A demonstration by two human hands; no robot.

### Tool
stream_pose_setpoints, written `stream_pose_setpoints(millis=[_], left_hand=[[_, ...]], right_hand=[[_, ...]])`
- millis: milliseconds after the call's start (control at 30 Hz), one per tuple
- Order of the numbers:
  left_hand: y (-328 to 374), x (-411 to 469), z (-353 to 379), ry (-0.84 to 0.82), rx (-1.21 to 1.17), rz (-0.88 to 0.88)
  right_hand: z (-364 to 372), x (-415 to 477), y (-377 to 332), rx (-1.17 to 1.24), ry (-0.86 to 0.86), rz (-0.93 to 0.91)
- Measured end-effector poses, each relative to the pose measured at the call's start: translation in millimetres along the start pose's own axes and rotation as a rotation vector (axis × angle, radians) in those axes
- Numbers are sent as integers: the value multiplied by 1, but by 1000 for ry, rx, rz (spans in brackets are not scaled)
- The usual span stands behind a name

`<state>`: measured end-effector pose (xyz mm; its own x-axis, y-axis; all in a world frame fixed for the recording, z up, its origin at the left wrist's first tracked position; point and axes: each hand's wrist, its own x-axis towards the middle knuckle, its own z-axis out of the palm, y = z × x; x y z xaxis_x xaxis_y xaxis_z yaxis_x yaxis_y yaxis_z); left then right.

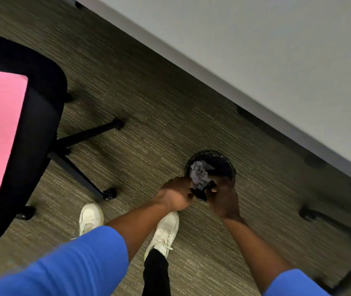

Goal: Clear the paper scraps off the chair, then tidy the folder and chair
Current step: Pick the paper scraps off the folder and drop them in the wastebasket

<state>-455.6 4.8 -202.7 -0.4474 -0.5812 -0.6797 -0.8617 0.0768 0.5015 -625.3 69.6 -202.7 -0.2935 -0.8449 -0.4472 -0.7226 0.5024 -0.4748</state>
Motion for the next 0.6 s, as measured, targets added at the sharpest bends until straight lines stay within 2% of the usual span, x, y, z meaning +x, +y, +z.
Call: stream_pose_setpoints(millis=[167,467,600], left_hand=[[-21,-40,-39,226,-38,-54],[-110,-120,-138,545,-170,-166],[-151,-157,-178,664,-221,-192]], right_hand=[[11,-5,-65,72,-20,-54],[22,-2,-210,-55,-164,-175],[33,-2,-276,-74,-140,-282]])
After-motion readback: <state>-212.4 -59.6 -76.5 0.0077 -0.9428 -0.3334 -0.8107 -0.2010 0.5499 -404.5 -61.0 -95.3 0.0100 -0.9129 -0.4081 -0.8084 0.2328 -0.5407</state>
